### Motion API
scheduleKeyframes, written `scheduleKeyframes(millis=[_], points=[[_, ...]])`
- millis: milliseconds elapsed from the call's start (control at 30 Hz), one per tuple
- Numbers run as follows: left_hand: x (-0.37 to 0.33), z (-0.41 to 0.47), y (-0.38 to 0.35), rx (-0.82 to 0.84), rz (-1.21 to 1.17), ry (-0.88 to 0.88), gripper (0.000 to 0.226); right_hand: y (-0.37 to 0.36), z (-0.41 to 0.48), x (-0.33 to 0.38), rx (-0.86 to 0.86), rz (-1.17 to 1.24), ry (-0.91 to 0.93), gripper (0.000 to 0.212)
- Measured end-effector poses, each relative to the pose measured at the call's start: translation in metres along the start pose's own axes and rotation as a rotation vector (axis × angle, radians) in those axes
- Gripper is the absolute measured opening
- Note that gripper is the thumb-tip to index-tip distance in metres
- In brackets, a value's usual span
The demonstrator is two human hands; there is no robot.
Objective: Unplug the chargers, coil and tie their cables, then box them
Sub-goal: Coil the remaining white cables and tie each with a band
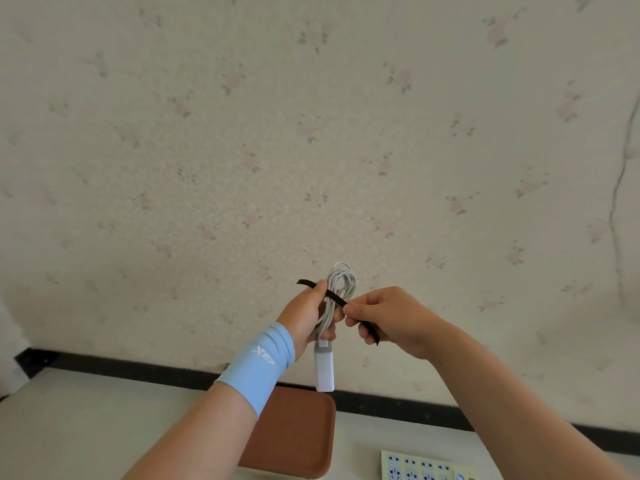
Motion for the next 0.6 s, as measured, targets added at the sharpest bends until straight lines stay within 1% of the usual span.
scheduleKeyframes(millis=[100,200,267,300,400,467,533,600], points=[[-0.003,-0.005,-0.002,0.131,-0.1,0.032,0.039,0.009,0.002,0.0,0.013,-0.059,-0.009,0.015],[-0.005,-0.009,-0.001,0.298,-0.135,0.095,0.037,0.015,0.006,-0.006,0.016,-0.216,0.033,0.022],[-0.005,-0.011,0.001,0.364,-0.111,0.126,0.041,0.014,0.007,-0.007,0.032,-0.282,0.104,0.015],[-0.005,-0.011,0.002,0.381,-0.094,0.133,0.043,0.014,0.008,-0.007,0.03,-0.307,0.14,0.011],[-0.004,-0.011,0.003,0.399,-0.007,0.107,0.044,0.015,0.011,-0.007,-0.027,-0.391,0.236,0.016],[-0.003,-0.01,0.004,0.405,0.096,0.062,0.045,0.016,0.013,-0.008,-0.069,-0.427,0.292,0.003],[-0.003,-0.011,0.004,0.399,0.18,0.02,0.047,0.017,0.014,-0.008,-0.125,-0.458,0.403,0.007],[-0.006,-0.012,0.004,0.392,0.231,0.003,0.047,0.019,0.013,-0.004,-0.149,-0.483,0.452,0.013]])
Point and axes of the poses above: each hand's wrist, its own z-axis towards the middle knuckle, its own y-axis out of the back of the hand, x = y × z, the point moved 4 cm from there along z, towards the middle knuckle, and after that the axes turned 15 degrees about -x, right-handed, at the moved point
